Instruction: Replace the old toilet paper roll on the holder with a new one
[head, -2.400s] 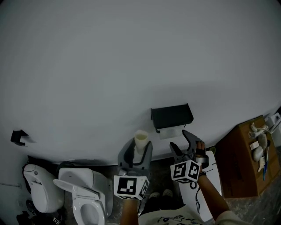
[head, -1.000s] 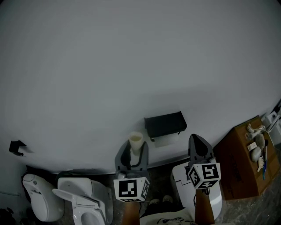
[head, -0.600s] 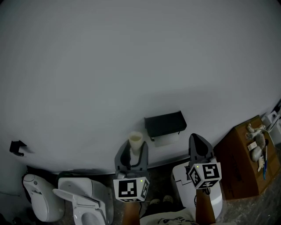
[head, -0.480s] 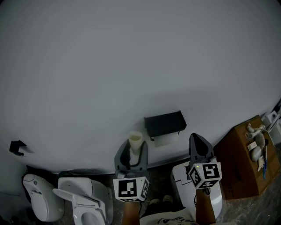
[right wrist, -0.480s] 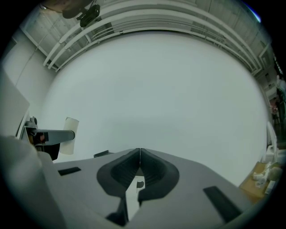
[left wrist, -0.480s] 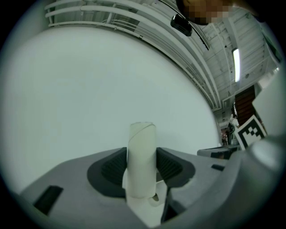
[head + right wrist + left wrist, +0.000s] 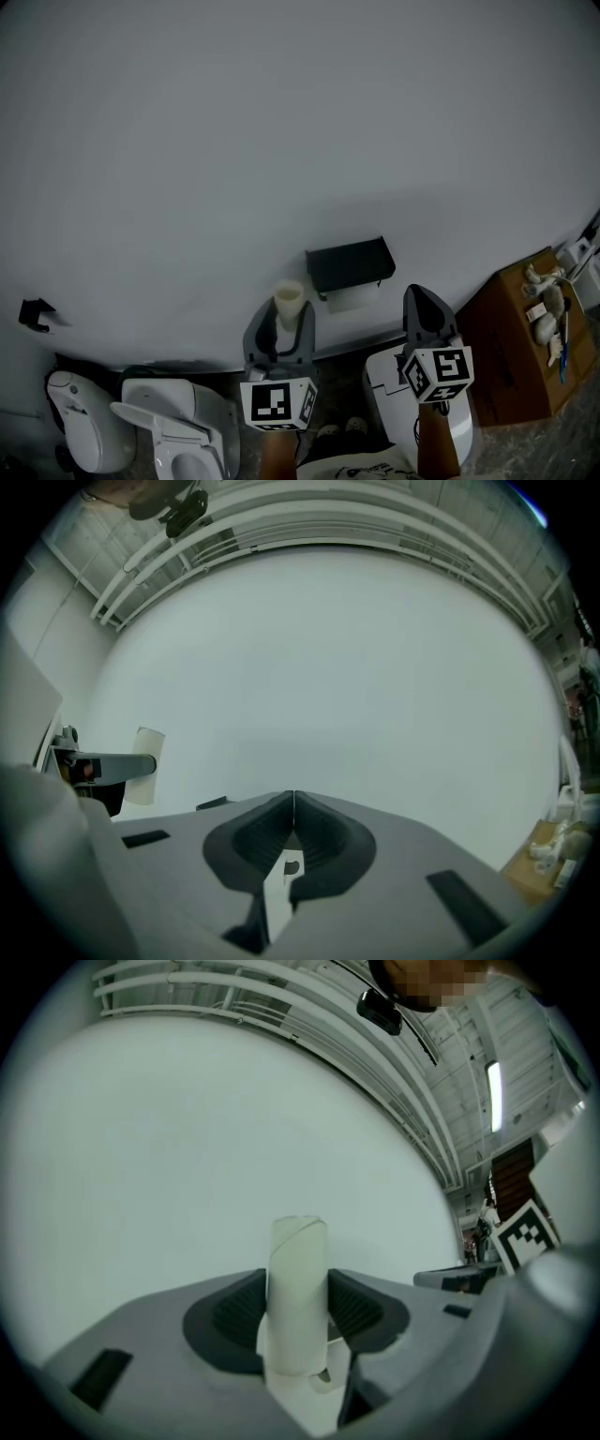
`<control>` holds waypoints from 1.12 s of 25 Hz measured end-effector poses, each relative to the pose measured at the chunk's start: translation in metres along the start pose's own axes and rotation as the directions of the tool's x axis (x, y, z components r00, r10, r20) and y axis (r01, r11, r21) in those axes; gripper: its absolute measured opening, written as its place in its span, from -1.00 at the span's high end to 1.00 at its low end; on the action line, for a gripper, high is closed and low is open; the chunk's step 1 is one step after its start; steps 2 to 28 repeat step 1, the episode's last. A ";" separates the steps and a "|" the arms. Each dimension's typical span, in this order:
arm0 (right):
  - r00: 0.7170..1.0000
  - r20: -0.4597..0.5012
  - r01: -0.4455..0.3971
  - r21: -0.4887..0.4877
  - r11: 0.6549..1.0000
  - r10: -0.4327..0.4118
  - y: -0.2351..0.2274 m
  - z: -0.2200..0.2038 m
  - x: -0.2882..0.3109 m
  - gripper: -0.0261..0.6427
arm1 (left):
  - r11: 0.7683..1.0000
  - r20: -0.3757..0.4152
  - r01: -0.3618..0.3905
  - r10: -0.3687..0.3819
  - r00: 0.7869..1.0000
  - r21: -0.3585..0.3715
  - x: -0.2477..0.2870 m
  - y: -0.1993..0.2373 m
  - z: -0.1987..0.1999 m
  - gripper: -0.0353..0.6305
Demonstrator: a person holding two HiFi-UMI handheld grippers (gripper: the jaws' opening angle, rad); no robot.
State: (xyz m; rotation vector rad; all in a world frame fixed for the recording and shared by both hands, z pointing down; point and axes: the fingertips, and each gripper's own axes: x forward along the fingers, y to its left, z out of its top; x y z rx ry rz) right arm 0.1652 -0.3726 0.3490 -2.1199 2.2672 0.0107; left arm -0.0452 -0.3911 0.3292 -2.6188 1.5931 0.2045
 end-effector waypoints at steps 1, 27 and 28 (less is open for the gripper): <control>1.000 -0.001 0.000 0.000 1.000 0.000 0.000 0.000 0.000 0.86 | 1.000 0.000 0.000 0.000 1.000 0.001 0.000 0.000 0.000 0.29; 1.000 -0.001 0.000 0.000 1.000 0.000 0.000 0.000 0.000 0.86 | 1.000 0.000 0.000 0.000 1.000 0.001 0.000 0.000 0.000 0.29; 1.000 -0.001 0.000 0.000 1.000 0.000 0.000 0.000 0.000 0.86 | 1.000 0.000 0.000 0.000 1.000 0.001 0.000 0.000 0.000 0.29</control>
